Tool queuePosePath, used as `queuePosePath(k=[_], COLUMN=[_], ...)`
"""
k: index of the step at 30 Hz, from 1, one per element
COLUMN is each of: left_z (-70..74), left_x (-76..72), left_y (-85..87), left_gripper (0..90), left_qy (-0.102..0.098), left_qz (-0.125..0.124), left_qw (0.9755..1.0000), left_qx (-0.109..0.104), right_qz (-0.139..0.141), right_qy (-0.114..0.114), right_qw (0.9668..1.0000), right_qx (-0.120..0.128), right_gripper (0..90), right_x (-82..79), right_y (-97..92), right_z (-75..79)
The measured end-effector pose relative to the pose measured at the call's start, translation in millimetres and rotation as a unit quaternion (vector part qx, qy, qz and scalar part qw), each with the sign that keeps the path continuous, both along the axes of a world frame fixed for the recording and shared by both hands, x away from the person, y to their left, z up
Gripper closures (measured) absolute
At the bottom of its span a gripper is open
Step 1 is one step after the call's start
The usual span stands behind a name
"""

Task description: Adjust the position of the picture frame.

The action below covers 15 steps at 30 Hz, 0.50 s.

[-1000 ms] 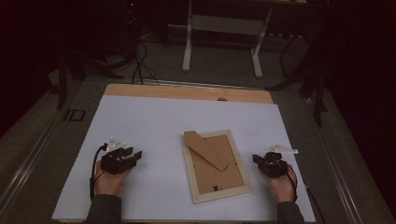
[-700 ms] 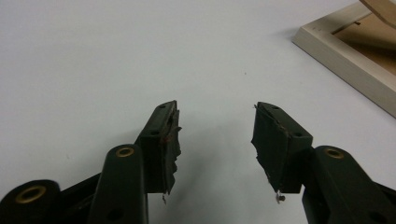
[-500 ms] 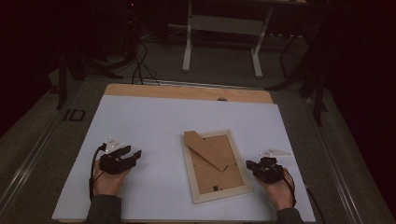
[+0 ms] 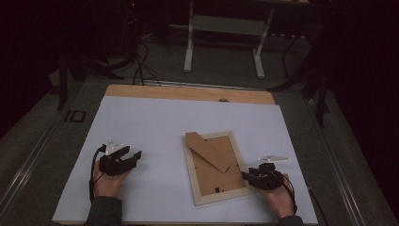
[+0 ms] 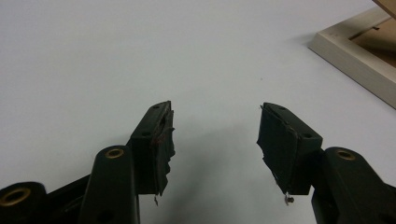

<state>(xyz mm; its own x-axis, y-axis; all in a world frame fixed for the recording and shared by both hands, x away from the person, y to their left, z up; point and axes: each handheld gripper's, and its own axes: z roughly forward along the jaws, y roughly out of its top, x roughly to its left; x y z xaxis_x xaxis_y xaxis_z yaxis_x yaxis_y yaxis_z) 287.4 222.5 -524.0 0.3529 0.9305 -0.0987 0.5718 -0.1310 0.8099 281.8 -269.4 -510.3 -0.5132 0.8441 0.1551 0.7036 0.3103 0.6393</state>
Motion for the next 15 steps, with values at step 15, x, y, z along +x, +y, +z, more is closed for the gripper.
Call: queuePosePath(k=[15], left_z=[-0.5], left_x=[0.3], left_y=[0.8], left_gripper=[45.5], left_qy=[-0.002], left_qz=[0.009], left_qw=[0.9999], left_qx=[0.008], right_qz=[-0.005], right_qy=[-0.016], right_qw=[0.9991], right_qx=[-0.038], right_gripper=[55.8], right_x=[5.6], right_y=[-0.1], right_z=[-0.1])
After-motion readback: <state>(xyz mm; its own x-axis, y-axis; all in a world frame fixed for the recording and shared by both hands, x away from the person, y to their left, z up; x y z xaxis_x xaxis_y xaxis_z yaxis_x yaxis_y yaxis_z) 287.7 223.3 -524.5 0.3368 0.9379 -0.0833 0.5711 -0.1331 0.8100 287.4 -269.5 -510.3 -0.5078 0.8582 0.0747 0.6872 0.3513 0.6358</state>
